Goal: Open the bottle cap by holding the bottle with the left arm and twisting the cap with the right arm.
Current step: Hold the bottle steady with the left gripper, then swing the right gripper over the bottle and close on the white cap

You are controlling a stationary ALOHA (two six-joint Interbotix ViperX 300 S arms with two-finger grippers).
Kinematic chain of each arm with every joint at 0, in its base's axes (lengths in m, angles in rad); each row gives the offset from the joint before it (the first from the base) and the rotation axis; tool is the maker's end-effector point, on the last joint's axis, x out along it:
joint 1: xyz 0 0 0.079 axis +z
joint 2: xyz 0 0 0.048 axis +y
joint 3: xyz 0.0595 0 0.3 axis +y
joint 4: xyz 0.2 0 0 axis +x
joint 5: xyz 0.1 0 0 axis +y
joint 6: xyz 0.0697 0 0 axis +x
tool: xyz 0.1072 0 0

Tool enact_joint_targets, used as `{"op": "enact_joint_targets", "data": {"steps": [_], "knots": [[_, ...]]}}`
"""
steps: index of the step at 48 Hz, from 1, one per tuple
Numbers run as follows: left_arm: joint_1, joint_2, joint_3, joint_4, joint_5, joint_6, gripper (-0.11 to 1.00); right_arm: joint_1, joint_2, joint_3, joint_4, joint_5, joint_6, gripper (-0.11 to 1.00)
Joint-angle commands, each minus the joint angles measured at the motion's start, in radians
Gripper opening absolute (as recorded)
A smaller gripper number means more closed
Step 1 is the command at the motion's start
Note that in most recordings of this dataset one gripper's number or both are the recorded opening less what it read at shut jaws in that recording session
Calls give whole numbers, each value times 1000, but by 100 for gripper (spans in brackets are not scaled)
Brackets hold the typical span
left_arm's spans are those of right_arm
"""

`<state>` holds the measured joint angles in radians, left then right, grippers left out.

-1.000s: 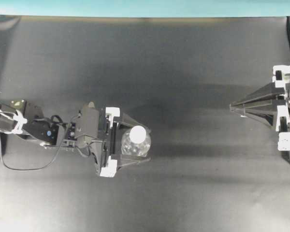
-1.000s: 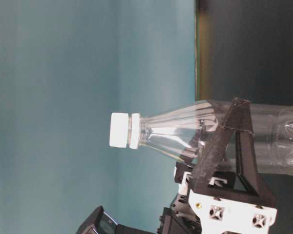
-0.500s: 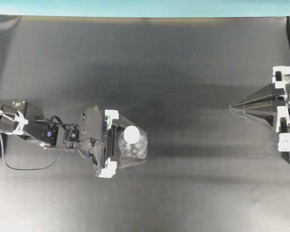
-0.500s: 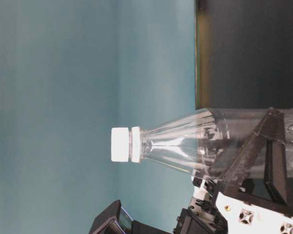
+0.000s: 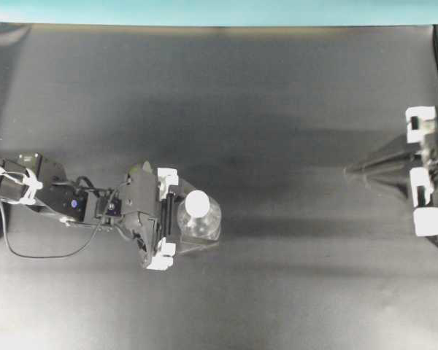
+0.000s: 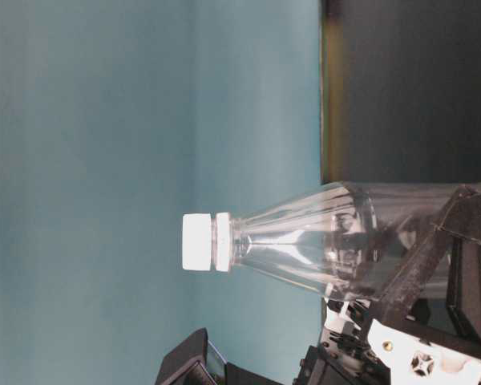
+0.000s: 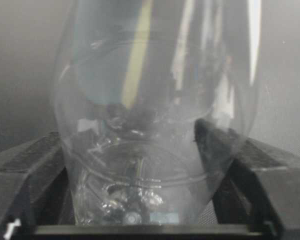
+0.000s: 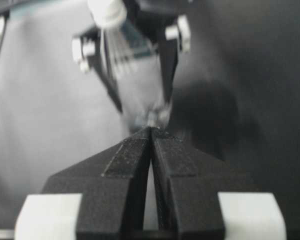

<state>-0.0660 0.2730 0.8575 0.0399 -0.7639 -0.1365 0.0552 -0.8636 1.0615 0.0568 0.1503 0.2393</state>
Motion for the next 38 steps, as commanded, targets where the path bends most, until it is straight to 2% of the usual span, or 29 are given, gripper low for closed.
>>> {"op": "enact_joint_targets", "data": {"steps": [1, 9, 13, 16, 25, 29, 38], "knots": [[-5, 5, -2, 3, 15, 2, 80, 17, 34, -44, 6, 34, 11, 0], [-5, 5, 5, 3, 15, 25, 80, 40, 115, -167, 5, 206, 18, 1], [-6, 5, 5, 5, 15, 35, 80, 44, 172, -258, 5, 330, 18, 6], [-5, 5, 5, 5, 15, 38, 80, 44, 224, -344, 5, 426, 18, 17], [-5, 5, 6, 5, 17, 38, 80, 55, 434, -666, 5, 761, 18, 67], [-5, 3, 6, 3, 15, 38, 80, 57, 548, -818, 6, 865, 17, 83], [-5, 3, 5, 5, 15, 38, 80, 57, 764, -1088, 6, 1002, 18, 81]]}}
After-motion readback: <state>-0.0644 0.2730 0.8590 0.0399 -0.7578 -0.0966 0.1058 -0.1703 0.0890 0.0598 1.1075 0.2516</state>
